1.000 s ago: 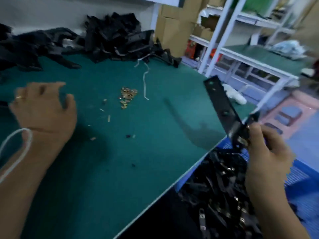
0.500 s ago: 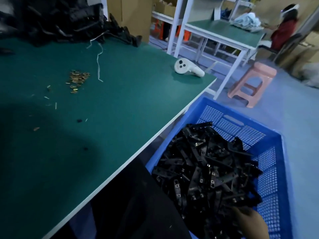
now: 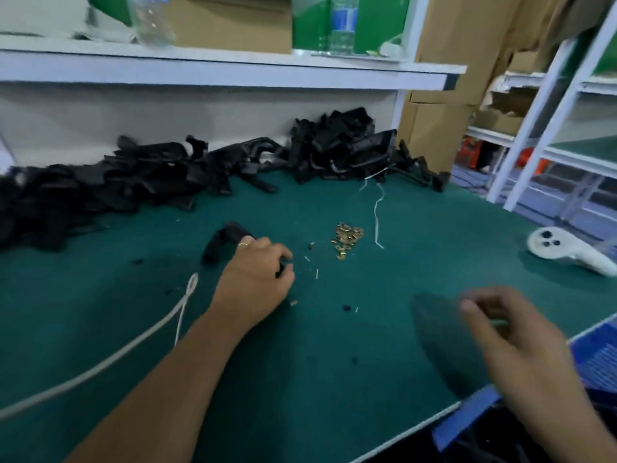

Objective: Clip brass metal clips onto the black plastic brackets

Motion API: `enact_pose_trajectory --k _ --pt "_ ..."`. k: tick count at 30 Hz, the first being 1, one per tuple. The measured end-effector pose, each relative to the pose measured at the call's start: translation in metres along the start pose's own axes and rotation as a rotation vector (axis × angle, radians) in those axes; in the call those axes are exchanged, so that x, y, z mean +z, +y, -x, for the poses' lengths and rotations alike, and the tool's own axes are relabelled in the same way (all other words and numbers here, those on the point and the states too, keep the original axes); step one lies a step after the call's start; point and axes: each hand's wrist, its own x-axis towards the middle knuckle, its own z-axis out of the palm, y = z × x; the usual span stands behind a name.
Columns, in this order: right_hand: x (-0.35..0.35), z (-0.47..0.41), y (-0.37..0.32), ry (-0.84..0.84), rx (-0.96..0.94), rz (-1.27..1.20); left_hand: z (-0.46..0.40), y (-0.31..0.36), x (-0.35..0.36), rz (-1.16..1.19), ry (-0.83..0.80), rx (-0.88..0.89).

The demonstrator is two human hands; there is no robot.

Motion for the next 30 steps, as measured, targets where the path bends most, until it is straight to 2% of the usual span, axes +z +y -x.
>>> enact_pose_trajectory --k 2,4,7,10,13,15,17,19,21,23,28,30 --pt "0.048 -0.022 -0.023 -0.246 -0.138 0.002 0.002 0.002 -0.001 0.071 -0.008 0.082" --pt "0.095 -0.043 -0.033 -0.387 -0.294 0.021 0.003 0.001 -0.002 0.08 0.022 0.105" --pt "0.144 -0.077 -0.032 -0.406 -0.529 0.035 -0.004 -0.002 -0.001 -0.072 0.129 0.023" --pt "0.179 -0.113 -0.03 -0.462 -0.57 0.049 -0.014 -0.006 0.005 -0.239 0.114 -0.182" --pt "0.203 -0.139 -0.03 -0.604 -0.568 0.067 -0.016 -0.01 0.011 -0.288 0.148 -0.228" --pt "0.213 -0.15 -0.029 -0.64 -0.549 0.042 -0.016 -0.014 0.01 -0.206 0.164 -0.244" --pt "0.218 -0.156 -0.024 -0.568 -0.492 -0.044 -0.016 -0.017 0.008 -0.109 0.15 -0.279" --pt "0.219 -0.162 -0.016 -0.46 -0.353 -0.233 -0.019 -0.018 0.007 -0.052 0.107 -0.293" --pt "0.217 -0.167 -0.011 -0.405 -0.201 -0.448 -0.022 -0.016 0.006 -0.066 0.012 -0.284" --pt "0.214 -0.17 -0.008 -0.39 -0.134 -0.568 -0.023 -0.015 0.005 -0.124 -0.032 -0.236" --pt "0.217 -0.162 -0.021 -0.447 -0.168 -0.644 -0.015 -0.009 0.004 -0.035 0.019 -0.164" --pt "0.219 -0.158 -0.025 -0.48 -0.206 -0.63 -0.015 -0.008 0.004 -0.103 0.028 -0.178"
